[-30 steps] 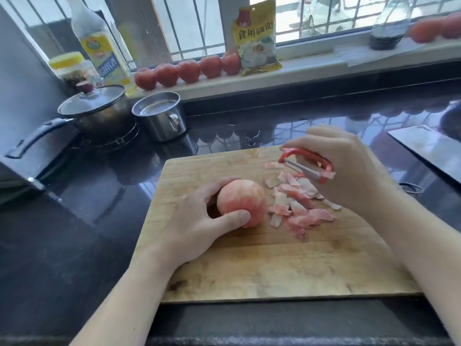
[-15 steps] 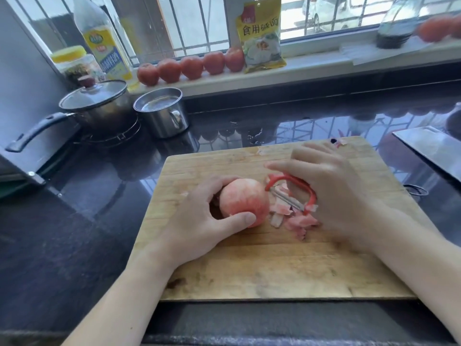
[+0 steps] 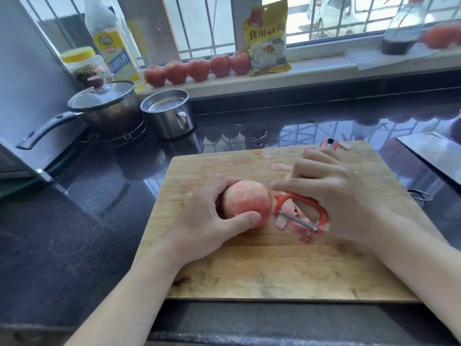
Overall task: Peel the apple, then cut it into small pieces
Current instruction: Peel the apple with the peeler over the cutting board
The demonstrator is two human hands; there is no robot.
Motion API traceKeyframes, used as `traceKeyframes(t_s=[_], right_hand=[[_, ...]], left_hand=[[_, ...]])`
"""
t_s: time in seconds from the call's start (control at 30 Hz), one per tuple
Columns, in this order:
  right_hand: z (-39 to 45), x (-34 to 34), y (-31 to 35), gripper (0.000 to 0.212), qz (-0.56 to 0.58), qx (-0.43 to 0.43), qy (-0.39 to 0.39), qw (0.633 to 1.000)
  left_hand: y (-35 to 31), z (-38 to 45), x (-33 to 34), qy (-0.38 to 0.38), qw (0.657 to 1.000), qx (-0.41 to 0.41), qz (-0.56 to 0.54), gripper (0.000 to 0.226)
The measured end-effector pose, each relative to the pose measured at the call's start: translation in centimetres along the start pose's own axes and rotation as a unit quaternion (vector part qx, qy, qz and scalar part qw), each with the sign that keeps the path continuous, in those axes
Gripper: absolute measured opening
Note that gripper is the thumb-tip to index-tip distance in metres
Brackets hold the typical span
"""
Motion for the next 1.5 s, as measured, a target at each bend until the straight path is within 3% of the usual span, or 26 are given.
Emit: traceKeyframes(t_s=[0.17,0.27,0.4,0.57,0.8,0.93,1.03,1.2,1.37,1.5], right_hand=[[1.4,0.1,-0.1,0.034,-0.131,0.114,-0.039,0.984],[1.8,1.1,1.4,0.033,-0.204,0.122,0.006,0.971],[2.1,1.3,1.8,0.049,-0.248,0.153,0.071,0.954],[1.9,1.5,2.3,0.037,-0.311,0.131,0.1,0.936],[-0.9,1.7,-2.8,0.019,-0.348,0.204,0.104,0.909],[-0.7,-0.7,-4.4,0.038,-0.376,0.246,0.108,0.887],[0.0,-0.8,-3.2,0.037,-0.356,0.247,0.125,0.893],[0.2,0.6,0.7,0.034,-0.278,0.204,0.097,0.934],[2.0,0.7,4.0,0.025,-0.291,0.158,0.081,0.94],[2.3,0.7,4.3,0.046,-0.323,0.151,0.081,0.931]], left_hand=[[-0.1,0.0,-0.1,-0.004,1.0,-0.001,0.015,0.058],[-0.2,0.0,-0.1,-0.005,1.0,-0.002,0.008,0.055],[-0.1,-0.1,-0.1,-0.007,1.0,-0.006,0.01,0.052],[-0.2,-0.1,0.0,-0.004,1.0,-0.004,0.004,0.05],[-0.1,-0.3,-0.1,0.005,1.0,-0.004,-0.002,0.053],[0.0,-0.3,0.0,0.006,1.0,0.004,-0.006,0.057],[-0.3,-0.4,0.1,0.004,1.0,0.01,-0.006,0.058],[-0.6,-0.3,0.1,0.001,1.0,0.011,-0.007,0.055],[-0.9,-0.3,0.1,-0.003,1.0,0.018,-0.011,0.055],[-1.0,-0.4,0.0,-0.004,1.0,0.022,-0.016,0.054]])
Point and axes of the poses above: each hand's wrist, its own z-axis towards the middle knuckle, its own x-axis out of the palm, y = z × x, the point moved 9 cm from there along z, towards the middle knuckle, and after that the axes turned 12 degrees about x, right-handed, at the moved point
